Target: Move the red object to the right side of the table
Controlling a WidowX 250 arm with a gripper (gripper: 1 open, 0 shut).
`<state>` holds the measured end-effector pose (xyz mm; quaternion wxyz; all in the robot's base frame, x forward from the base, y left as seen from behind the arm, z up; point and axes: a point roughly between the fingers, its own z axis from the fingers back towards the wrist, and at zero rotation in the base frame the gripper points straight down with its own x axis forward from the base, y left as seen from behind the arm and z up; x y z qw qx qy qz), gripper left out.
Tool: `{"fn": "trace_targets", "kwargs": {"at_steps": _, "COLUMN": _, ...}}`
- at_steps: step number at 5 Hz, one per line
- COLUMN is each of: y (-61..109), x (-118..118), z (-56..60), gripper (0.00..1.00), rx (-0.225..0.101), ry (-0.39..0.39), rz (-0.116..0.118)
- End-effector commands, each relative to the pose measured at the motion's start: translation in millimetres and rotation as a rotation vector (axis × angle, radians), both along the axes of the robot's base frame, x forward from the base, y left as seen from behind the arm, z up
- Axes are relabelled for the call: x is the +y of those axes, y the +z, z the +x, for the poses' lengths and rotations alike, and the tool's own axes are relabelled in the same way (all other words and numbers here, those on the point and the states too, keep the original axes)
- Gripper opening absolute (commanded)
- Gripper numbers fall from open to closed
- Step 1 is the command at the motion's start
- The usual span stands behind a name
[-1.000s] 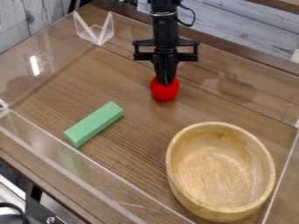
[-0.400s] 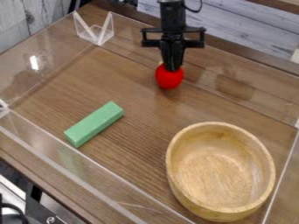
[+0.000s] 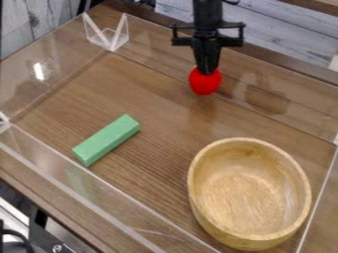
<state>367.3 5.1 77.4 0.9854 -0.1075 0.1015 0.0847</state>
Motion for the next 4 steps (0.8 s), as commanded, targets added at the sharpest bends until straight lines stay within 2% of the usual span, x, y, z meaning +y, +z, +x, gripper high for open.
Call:
{"fn": "trace_targets", "kwargs": {"at_steps": 1, "y": 29.4, "x": -19, "z": 7.3, "gripper": 0.00, "rx": -0.077, "ry": -0.088, "rz": -0.005}}
{"fn": "trace_targets", "kwargs": {"at_steps": 2, "y": 33.3, "x": -33, "z": 6.5, "gripper": 0.00, "rx": -0.073, "ry": -0.150, "rz": -0.013}}
{"fn": "trace_targets", "kwargs": {"at_steps": 4, "y": 7.5, "x": -59, "z": -7.5, "gripper": 0.00, "rx": -0.053, "ry": -0.202, "rz": -0.015}}
